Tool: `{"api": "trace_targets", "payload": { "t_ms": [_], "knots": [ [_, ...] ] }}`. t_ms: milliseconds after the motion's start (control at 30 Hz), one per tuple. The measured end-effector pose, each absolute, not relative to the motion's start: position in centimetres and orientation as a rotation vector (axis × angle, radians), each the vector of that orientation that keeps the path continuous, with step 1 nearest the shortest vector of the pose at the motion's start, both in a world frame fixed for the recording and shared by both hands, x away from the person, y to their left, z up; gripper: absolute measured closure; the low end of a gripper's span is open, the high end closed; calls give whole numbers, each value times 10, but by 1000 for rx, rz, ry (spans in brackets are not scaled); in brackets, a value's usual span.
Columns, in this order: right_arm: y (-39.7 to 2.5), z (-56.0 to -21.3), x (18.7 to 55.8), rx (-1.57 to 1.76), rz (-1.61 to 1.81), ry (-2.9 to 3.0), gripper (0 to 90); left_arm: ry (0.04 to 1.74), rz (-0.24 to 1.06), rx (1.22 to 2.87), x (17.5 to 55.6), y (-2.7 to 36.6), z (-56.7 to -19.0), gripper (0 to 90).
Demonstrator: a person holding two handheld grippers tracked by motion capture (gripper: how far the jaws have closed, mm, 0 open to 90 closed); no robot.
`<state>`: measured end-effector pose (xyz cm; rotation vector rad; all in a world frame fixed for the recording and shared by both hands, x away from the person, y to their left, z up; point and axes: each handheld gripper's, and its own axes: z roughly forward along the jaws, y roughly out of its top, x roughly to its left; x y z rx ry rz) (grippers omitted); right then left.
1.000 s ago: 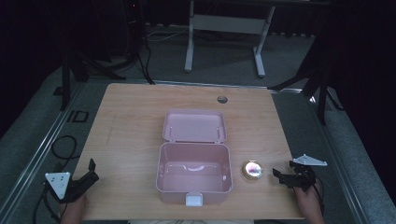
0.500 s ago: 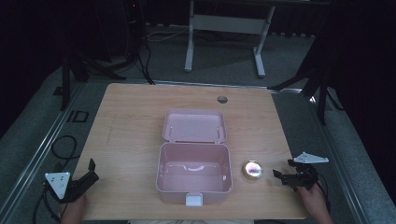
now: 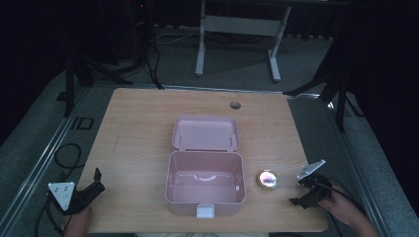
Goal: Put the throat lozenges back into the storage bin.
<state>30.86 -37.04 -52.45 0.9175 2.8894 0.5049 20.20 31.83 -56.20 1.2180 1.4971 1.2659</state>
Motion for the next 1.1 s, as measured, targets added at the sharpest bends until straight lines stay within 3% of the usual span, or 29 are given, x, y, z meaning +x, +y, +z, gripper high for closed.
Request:
{"api": "trace_targets", "payload": {
  "t_ms": [367, 1100],
  "knots": [
    [-348, -512, 317, 766, 66, 3062, 142, 1497, 1267, 1220, 202, 318, -562, 12],
    [-301, -493, 311, 441, -116, 3197, 130, 1497, 1265, 1211, 202, 319, -562, 12]
  ]
}}
